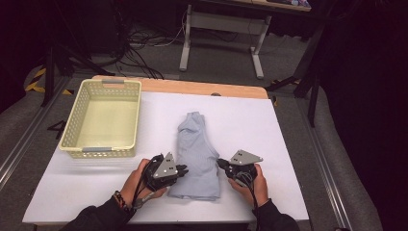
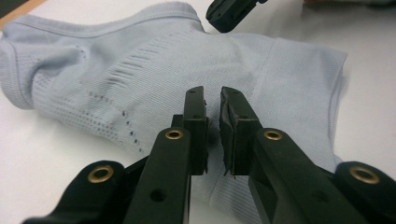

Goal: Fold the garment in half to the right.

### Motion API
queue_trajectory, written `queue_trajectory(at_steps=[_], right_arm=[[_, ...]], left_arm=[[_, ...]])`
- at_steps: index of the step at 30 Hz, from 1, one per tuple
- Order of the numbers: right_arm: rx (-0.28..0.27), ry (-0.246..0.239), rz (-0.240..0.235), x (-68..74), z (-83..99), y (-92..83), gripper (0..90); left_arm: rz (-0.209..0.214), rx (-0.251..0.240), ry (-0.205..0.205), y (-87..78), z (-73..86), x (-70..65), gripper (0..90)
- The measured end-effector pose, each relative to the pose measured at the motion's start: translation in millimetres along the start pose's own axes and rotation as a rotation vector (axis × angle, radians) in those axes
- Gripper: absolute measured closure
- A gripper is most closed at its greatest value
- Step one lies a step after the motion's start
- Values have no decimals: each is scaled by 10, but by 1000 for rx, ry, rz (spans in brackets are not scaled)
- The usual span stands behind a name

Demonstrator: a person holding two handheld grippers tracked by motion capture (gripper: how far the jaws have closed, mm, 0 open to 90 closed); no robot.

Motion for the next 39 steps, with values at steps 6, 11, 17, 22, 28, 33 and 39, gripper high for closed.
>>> queue_trajectory(at_steps=[6, 11, 17, 22, 28, 33, 39], right_arm=[[-60, 11, 18, -12, -54, -148, 781], [-84, 21, 37, 7, -64, -251, 639], [-93, 19, 42, 104, -33, -358, 465], [-96, 25, 27, 215, 4, -448, 332], [-56, 44, -49, 444, 79, -433, 187], [32, 10, -129, 633, 128, -280, 145], [93, -1, -152, 703, 167, -165, 107]], left_arm=[[-26, -17, -7, -117, 11, 50, 790], [-68, -22, -28, -222, 57, 88, 700], [-95, -59, -26, -348, 108, 95, 568], [-107, -91, -12, -424, 201, 103, 393], [-157, -103, -79, -530, 379, 164, 204], [-189, -100, -126, -640, 544, 202, 149], [-196, -105, -136, -746, 628, 195, 115]])
Point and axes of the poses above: each handheld gripper's, and its own axes: y roughly forward along the jaws, z roughly out of its underside, x roughly to its left, the point moved 5 cm from there along y, roughly forward along the jaws, and after that the axes turned 5 degrees about -y, right-handed, at the moved point
